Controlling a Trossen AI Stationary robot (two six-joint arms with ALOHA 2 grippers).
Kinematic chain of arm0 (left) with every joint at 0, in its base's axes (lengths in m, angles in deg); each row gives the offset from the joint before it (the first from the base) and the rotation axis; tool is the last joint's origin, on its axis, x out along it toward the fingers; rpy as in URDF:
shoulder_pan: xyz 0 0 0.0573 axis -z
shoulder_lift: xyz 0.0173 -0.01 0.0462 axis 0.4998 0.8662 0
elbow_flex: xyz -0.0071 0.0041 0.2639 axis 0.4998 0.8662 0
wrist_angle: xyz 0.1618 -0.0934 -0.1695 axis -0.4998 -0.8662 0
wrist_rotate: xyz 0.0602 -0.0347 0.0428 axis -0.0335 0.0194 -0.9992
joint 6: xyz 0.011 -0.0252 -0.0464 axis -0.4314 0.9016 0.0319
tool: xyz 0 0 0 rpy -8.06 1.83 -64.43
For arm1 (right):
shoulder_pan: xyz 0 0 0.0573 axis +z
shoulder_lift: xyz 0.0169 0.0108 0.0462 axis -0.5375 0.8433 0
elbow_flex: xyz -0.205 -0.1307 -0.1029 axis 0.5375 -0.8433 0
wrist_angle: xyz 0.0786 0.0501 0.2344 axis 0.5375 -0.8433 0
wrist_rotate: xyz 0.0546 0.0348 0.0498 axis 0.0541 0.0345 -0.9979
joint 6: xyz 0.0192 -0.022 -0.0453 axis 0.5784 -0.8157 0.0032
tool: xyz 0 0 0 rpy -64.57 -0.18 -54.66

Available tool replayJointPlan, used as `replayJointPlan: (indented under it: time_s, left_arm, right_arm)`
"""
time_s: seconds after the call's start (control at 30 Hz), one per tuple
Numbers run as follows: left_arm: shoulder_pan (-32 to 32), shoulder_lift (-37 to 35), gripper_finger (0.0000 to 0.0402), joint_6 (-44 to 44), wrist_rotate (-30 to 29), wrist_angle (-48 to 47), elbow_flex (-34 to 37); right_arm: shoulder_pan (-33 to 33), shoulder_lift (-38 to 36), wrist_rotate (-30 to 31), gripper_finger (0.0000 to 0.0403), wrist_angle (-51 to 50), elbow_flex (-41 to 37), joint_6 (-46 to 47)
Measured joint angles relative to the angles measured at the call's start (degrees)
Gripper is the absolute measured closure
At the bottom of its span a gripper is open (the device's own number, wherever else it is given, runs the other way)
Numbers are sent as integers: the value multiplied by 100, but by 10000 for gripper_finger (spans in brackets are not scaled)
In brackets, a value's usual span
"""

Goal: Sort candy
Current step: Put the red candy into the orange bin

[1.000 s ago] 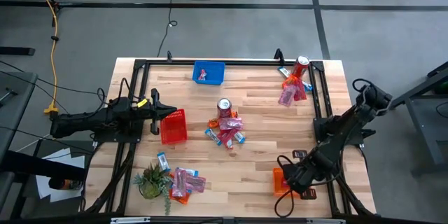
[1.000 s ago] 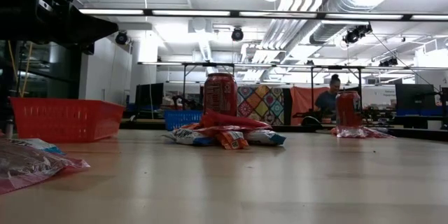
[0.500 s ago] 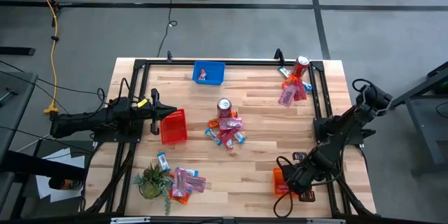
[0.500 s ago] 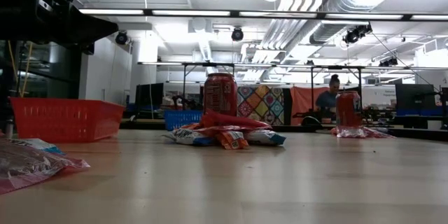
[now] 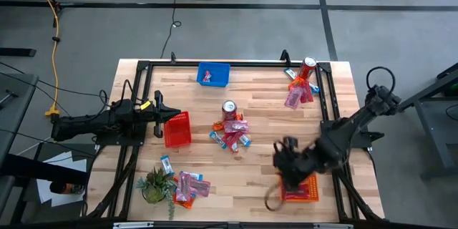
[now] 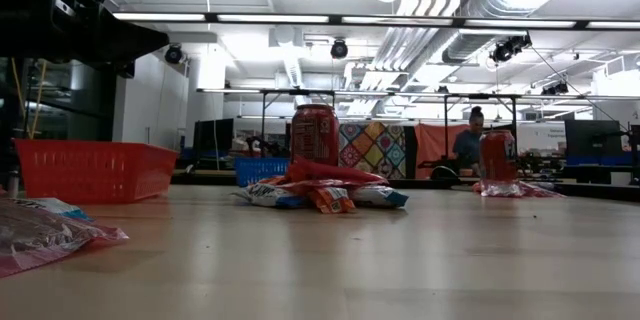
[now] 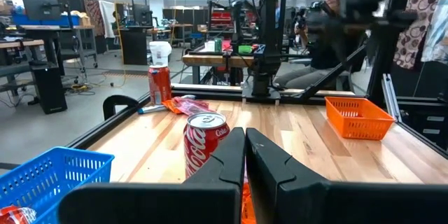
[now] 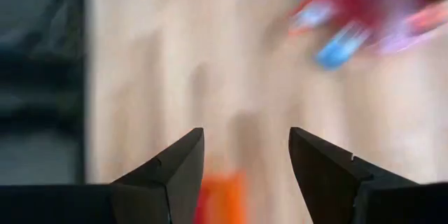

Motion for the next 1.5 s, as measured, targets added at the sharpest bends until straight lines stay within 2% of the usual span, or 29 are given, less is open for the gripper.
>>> replayJointPlan:
  time_s: [0.07,0.17,0.23,0.4,0.57,0.73,0.83,0.93,1.07,1.17,1.23,1.5]
  left_arm:
    - [0,0,401,0,0,0,0]
    - [1,2,401,0,0,0,1]
    - [-2,0,401,0,0,0,1]
    - [-2,1,401,2,-2,0,-1]
    - [0,0,401,0,0,0,1]
    - [-2,4,401,17,0,122,1]
    - [24,10,401,722,64,427,1]
    - [27,8,401,1947,91,1036,1]
    - [25,79,401,2970,-114,1807,-54]
    - [62,503,384,3479,-80,1093,-447]
    - [142,1038,361,3455,6,660,-846]
    - [535,4128,227,2910,345,-669,-2673]
  right_arm:
    - [-436,1,406,198,-2,65,-126]
    - [-1118,-52,701,198,271,-67,-314]
    - [-1548,-128,662,198,664,-319,-409]
    - [-2377,-405,127,198,1552,-938,-355]
    - [-2778,-678,-16,198,2251,-1228,76]
    - [-2880,-875,-19,198,2789,-1259,473]
    - [-2877,-1024,-26,198,2889,-1259,728]
    - [-2875,-1205,-25,198,2831,-1259,901]
    - [-2882,-1485,116,198,2662,-1259,958]
    - [-2951,-1696,400,198,2289,-1259,958]
    - [-3039,-1816,555,198,1923,-1259,959]
    - [-3575,-2296,620,198,495,-1259,694]
